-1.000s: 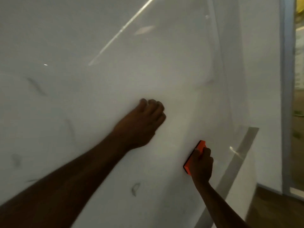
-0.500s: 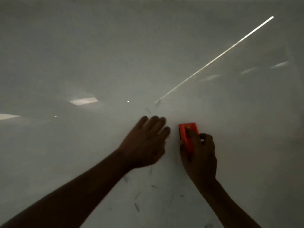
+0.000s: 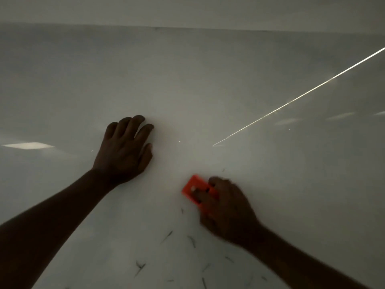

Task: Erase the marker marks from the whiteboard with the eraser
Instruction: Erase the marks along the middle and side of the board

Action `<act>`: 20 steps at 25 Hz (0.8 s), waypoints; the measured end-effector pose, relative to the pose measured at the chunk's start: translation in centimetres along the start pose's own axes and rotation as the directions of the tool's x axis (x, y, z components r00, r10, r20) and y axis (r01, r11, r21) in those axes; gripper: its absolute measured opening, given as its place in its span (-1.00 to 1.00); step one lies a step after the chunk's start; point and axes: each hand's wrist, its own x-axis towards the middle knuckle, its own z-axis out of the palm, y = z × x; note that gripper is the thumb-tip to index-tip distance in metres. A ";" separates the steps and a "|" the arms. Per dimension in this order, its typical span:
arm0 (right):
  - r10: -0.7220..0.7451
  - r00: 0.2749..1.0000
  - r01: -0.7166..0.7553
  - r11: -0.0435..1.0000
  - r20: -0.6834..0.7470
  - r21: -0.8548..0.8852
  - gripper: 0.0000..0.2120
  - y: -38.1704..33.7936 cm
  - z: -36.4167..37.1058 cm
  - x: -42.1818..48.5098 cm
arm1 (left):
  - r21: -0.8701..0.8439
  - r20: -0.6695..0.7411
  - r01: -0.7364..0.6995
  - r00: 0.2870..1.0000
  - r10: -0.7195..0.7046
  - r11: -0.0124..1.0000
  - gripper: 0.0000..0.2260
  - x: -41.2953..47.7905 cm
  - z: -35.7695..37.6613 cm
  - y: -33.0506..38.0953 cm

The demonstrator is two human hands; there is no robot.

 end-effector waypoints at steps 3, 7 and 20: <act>0.371 0.923 -0.380 0.921 -0.104 -0.085 -0.49 7.9 -2.4 5.6 | 0.001 -0.025 0.003 1.000 -0.003 1.000 -0.57 -0.1 0.3 0.1; 0.626 0.735 -0.654 0.756 -0.262 -0.025 -0.52 4.8 -0.2 9.0 | 0.015 -0.031 -0.008 0.999 0.009 1.000 -0.59 0.0 0.4 0.2; 0.535 0.825 -0.558 0.822 -0.181 -0.116 -0.48 6.7 -1.1 5.4 | 0.015 -0.014 -0.095 0.995 0.095 0.995 -0.63 -2.3 0.4 1.4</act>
